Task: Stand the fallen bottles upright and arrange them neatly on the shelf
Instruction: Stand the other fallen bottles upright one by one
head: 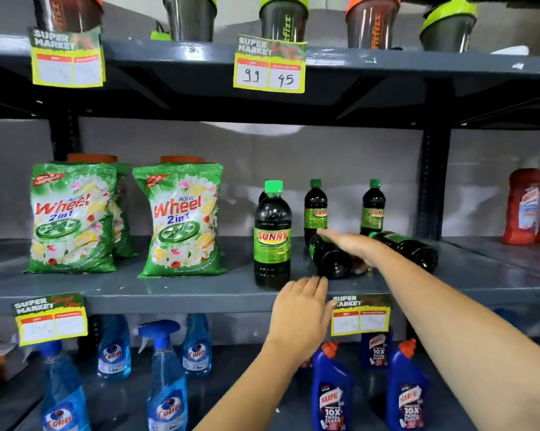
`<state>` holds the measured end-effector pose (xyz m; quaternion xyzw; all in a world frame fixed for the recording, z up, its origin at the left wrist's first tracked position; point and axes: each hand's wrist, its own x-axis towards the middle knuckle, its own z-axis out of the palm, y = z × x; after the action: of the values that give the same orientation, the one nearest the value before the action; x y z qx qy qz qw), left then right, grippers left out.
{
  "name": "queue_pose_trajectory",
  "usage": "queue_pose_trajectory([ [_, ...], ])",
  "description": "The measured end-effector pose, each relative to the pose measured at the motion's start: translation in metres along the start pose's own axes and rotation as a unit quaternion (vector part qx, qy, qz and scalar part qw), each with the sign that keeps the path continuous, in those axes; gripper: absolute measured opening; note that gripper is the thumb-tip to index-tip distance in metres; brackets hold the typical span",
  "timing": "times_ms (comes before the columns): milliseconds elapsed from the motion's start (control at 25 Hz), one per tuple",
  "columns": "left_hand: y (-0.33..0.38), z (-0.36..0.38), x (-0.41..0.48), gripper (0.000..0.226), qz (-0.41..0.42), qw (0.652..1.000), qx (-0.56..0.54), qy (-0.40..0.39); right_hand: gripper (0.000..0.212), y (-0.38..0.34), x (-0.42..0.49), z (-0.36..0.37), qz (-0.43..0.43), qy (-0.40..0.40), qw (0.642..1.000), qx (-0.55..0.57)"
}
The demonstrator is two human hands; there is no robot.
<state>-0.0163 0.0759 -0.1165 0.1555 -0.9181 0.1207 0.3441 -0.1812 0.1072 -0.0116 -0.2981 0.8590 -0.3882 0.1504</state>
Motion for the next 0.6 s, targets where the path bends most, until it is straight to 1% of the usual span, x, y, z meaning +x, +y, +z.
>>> queue_pose_trajectory([
  [40,0.004,0.003,0.003,0.049,-0.004,1.000,0.008,0.006,0.085,0.000,0.002,-0.002,0.002,-0.018,1.000,0.005],
  [120,0.007,0.007,0.007,0.047,-0.013,0.999,0.018,0.029,0.074,0.001,0.009,-0.007,-0.012,-0.017,0.999,0.043],
  [200,0.007,0.009,0.009,0.045,-0.019,0.998,0.027,0.049,0.078,0.006,0.016,-0.006,-0.018,-0.006,0.995,0.097],
  [240,0.006,0.010,0.008,0.044,-0.021,0.998,0.031,0.056,0.078,0.009,0.021,-0.003,-0.032,0.018,0.993,0.109],
  [280,0.007,0.010,0.009,0.044,-0.021,0.997,0.033,0.060,0.073,0.011,0.025,-0.002,-0.055,0.062,0.991,0.105],
  [360,0.008,0.012,0.011,0.043,-0.021,0.997,0.035,0.065,0.057,0.017,0.032,-0.003,-0.119,0.156,0.976,0.093],
  [400,0.009,0.013,0.012,0.044,-0.021,0.997,0.033,0.067,0.051,0.021,0.035,-0.005,-0.153,0.178,0.967,0.096],
  [440,0.011,0.014,0.011,0.044,-0.023,0.997,0.030,0.068,0.052,0.025,0.036,-0.007,-0.185,0.182,0.960,0.101],
  [520,0.012,0.016,0.009,0.045,-0.026,0.997,0.027,0.070,0.062,0.033,0.036,-0.005,-0.236,0.157,0.952,0.111],
  [600,0.011,0.017,0.008,0.045,-0.031,0.996,0.026,0.073,0.069,0.039,0.039,0.001,-0.259,0.129,0.949,0.123],
])
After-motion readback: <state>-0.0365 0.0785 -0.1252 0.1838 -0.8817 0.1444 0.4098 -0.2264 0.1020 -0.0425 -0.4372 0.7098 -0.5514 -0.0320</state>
